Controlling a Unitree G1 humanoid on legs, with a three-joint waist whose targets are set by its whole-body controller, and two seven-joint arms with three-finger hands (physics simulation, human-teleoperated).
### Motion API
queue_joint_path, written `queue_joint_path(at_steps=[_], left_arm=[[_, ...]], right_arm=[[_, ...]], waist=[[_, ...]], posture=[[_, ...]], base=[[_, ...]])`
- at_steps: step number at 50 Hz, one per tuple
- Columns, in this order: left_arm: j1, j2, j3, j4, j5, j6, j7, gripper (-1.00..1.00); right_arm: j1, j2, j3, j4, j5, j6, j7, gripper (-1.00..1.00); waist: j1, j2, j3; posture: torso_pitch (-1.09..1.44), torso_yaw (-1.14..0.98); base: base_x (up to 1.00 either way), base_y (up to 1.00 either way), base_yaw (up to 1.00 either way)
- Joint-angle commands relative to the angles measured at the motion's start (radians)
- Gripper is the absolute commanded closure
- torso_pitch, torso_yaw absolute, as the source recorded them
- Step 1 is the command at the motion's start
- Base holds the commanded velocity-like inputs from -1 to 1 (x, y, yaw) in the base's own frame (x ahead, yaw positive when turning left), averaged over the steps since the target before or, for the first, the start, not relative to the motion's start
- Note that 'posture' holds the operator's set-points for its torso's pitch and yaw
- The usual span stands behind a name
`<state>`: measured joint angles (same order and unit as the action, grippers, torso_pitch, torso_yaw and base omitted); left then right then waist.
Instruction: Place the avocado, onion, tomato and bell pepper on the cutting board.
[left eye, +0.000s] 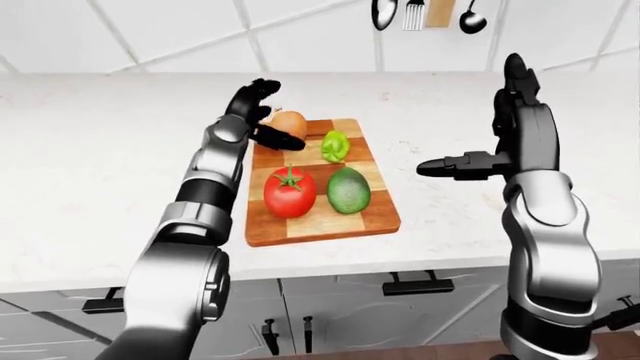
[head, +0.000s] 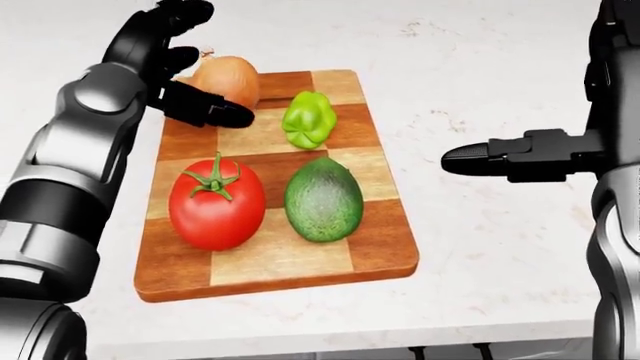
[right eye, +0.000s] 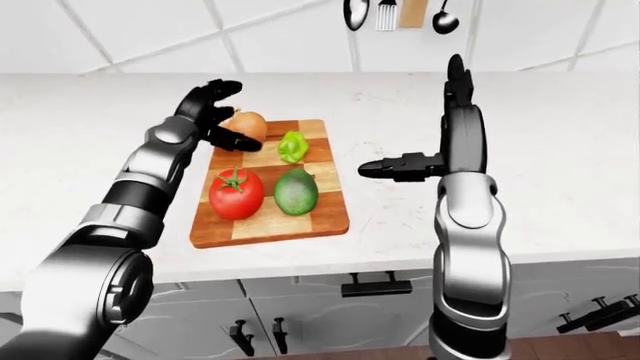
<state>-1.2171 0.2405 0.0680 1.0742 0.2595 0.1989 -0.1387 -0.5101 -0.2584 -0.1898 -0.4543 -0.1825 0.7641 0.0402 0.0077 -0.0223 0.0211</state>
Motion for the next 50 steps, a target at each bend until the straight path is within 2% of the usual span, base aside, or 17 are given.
queue_joint_path(at_steps=[1, 4, 7, 15, 19, 29, 43, 50], left_arm=[[-0.043, 0.013, 0.004, -0.046, 0.0, -0.026, 0.01, -0.82], [-0.038, 0.016, 0.005, -0.054, 0.001, -0.022, 0.009, -0.85], [-0.036, 0.022, 0.008, -0.067, 0.0, -0.013, 0.01, -0.99], [-0.001, 0.07, 0.031, -0.177, -0.017, 0.054, 0.018, -1.0], [0.033, 0.093, 0.042, -0.285, -0.027, 0.119, 0.02, -1.0], [0.188, 0.162, 0.073, -0.691, -0.003, 0.357, -0.015, -1.0], [0.391, 0.222, 0.135, -1.04, 0.042, 0.536, -0.075, -1.0], [0.454, 0.247, 0.164, -1.176, 0.074, 0.612, -0.114, -1.0]], right_arm=[[-0.027, -0.009, -0.006, -0.028, -0.005, -0.032, -0.007, -1.0], [-0.027, -0.009, -0.006, -0.028, -0.006, -0.032, -0.008, -1.0], [-0.025, -0.009, -0.005, -0.028, -0.007, -0.033, -0.008, -1.0], [-0.024, -0.009, -0.007, -0.026, -0.006, -0.035, -0.007, -1.0], [-0.026, -0.011, -0.006, -0.024, -0.007, -0.035, -0.004, -1.0], [-0.04, -0.012, -0.003, -0.01, -0.007, -0.039, -0.004, -1.0], [-0.044, -0.016, -0.001, -0.031, -0.024, -0.021, 0.005, -1.0], [-0.047, -0.009, 0.006, -0.012, -0.03, -0.037, 0.002, -1.0]], waist=[[0.0, -0.001, -0.03], [0.0, -0.001, -0.03], [0.0, 0.0, -0.03], [-0.002, 0.004, -0.029], [-0.003, 0.007, -0.027], [-0.006, 0.016, -0.021], [-0.005, 0.023, -0.018], [-0.005, 0.026, -0.015]], posture=[[0.0, 0.0], [0.0, 0.0], [0.0, 0.0], [0.0, 0.0], [0.0, 0.0], [0.0, 0.0], [0.0, 0.0], [0.0, 0.0]], base=[[0.0, 0.0, 0.0], [0.0, 0.0, 0.0], [0.0, 0.0, 0.0], [0.0, 0.0, 0.0], [0.0, 0.0, 0.0], [0.0, 0.0, 0.0], [0.0, 0.0, 0.0], [0.0, 0.0, 0.0]])
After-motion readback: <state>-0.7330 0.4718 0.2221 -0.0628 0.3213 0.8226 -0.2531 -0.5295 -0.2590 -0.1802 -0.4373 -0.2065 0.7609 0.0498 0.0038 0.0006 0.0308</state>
